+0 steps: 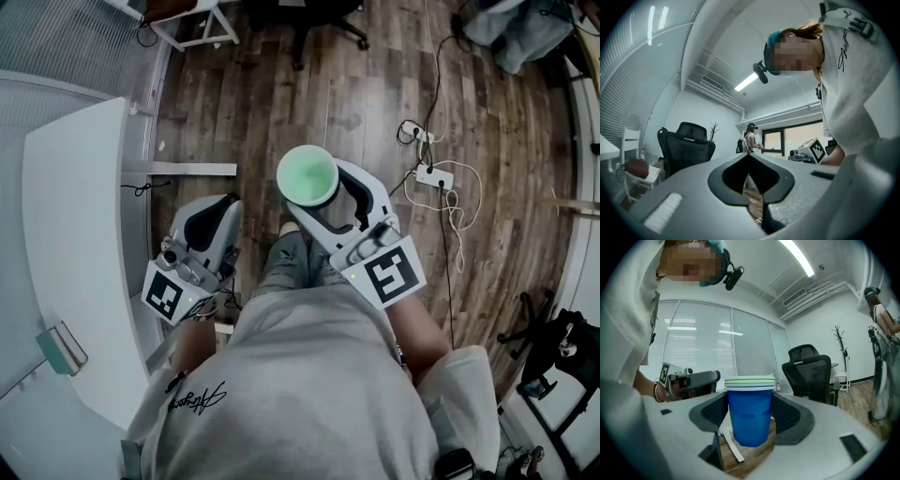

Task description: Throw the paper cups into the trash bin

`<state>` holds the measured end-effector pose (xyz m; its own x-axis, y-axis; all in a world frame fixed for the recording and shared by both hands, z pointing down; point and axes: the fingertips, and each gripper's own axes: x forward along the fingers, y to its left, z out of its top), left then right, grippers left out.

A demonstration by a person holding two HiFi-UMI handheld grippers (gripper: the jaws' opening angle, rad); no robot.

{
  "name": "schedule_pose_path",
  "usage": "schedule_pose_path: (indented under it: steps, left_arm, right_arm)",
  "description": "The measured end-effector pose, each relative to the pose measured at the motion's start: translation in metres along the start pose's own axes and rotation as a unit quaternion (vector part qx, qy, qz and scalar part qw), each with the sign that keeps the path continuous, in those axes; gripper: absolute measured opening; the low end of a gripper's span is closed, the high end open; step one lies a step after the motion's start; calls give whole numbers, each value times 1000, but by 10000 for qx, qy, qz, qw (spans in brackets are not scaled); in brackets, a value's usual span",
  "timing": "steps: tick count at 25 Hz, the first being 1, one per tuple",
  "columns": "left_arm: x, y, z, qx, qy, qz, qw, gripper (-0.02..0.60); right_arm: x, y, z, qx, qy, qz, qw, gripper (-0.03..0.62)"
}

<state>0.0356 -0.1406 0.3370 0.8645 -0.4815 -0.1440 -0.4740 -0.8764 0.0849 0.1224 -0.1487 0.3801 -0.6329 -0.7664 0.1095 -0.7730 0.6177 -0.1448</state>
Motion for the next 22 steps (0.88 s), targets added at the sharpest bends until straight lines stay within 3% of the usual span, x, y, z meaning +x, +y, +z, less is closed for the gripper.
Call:
schedule_pose_path:
  steps: [9,22]
  left_arm:
    - [23,8,-48,-308,194,-370,9987,3]
    - [29,33,-133,-752,576,-105,9954,3]
  right_arm:
    - [4,-26,-51,202,253,-236,9992,288]
    - [21,-52,-131,417,630,-113,9971,288]
